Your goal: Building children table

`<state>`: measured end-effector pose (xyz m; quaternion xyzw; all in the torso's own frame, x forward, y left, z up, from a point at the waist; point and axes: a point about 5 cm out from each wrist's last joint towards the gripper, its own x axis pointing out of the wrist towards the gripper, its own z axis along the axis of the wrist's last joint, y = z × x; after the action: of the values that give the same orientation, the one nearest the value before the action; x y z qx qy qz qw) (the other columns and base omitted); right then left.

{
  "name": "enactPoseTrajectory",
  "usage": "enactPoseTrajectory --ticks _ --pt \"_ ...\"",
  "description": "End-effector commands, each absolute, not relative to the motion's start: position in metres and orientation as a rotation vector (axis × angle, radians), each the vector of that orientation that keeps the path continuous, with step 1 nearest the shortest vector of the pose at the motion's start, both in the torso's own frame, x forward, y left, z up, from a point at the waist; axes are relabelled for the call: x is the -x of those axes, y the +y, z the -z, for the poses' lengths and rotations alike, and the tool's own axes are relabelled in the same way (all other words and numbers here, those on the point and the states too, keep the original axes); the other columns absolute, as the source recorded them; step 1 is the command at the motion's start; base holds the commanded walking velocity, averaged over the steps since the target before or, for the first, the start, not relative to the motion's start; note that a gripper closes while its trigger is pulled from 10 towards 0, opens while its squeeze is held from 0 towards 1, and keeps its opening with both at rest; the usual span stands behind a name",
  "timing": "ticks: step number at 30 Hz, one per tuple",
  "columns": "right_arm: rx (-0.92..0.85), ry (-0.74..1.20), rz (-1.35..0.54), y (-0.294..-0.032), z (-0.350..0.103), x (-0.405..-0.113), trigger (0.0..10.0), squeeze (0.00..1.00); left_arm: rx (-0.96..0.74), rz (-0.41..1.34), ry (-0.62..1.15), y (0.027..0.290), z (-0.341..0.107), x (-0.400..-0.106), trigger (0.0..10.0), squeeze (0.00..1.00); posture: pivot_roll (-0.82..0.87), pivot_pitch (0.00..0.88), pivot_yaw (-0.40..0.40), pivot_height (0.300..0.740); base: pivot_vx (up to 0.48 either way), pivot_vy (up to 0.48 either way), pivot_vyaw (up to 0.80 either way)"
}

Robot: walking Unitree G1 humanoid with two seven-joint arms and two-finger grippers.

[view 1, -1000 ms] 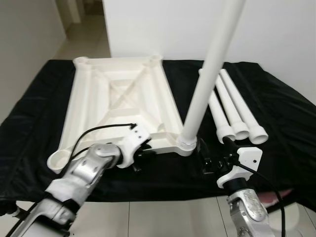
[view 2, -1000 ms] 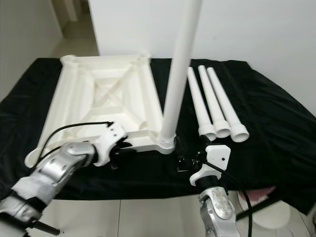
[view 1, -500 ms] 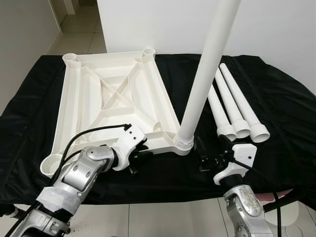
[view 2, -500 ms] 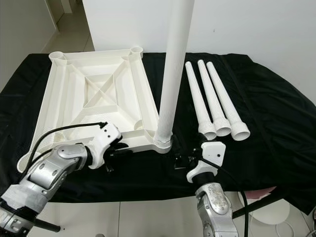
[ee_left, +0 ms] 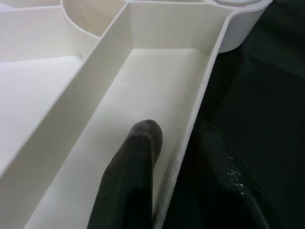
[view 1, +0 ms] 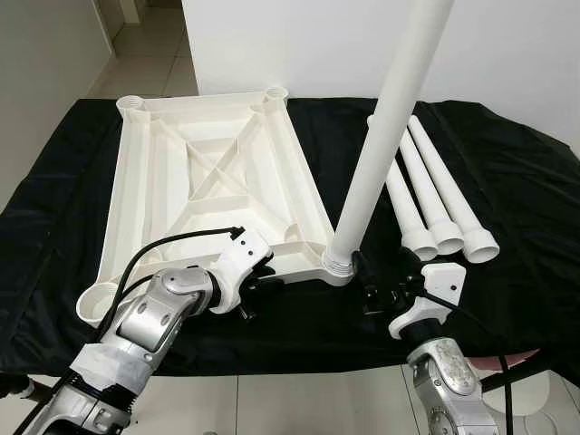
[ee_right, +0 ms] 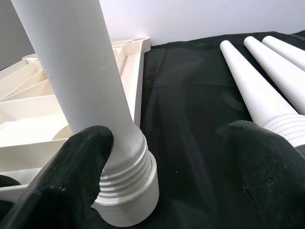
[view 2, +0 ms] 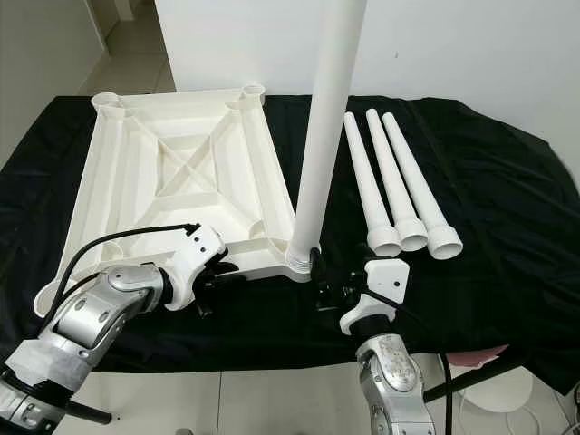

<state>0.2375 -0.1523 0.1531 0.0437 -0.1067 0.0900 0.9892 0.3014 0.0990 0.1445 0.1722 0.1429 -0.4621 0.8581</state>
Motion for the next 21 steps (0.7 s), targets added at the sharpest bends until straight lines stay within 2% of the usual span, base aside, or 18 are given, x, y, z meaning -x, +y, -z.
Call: enactPoseTrajectory --ticks 1,10,13,17,18,21 --pt "-0.085 -0.208 -0.172 -0.154 -0.151 -0.238 10.0 0.00 -0.360 0.926 0.309 0.103 -0.140 -0.301 0.0 0.00 0.02 0.131 0.006 0.740 0.000 0.000 0.00" --pt "-0.082 -0.214 -0.171 -0.153 -0.152 -0.239 10.0 0.00 -0.384 0.774 0.325 0.124 -0.142 -0.314 0.0 0.00 0.01 0.130 0.014 0.740 0.000 0.000 0.00" --pt "-0.080 -0.216 -0.156 -0.155 -0.151 -0.239 10.0 0.00 -0.357 0.661 0.336 0.144 -0.143 -0.316 0.0 0.00 0.02 0.130 0.020 0.740 0.000 0.000 0.00" --pt "-0.080 -0.216 -0.156 -0.154 -0.150 -0.240 10.0 0.00 -0.352 0.659 0.330 0.143 -0.143 -0.315 0.0 0.00 0.02 0.129 0.018 0.740 0.000 0.000 0.00" --pt "-0.082 -0.215 -0.161 -0.153 -0.150 -0.241 10.0 0.00 -0.351 0.663 0.331 0.140 -0.143 -0.315 10.0 0.00 0.03 0.128 0.013 0.740 0.000 0.000 0.00" --pt "-0.079 -0.217 -0.183 -0.149 -0.150 -0.244 10.0 0.00 -0.358 0.733 0.326 0.129 -0.142 -0.310 10.0 0.00 0.03 0.126 0.006 0.740 0.000 0.000 0.00"
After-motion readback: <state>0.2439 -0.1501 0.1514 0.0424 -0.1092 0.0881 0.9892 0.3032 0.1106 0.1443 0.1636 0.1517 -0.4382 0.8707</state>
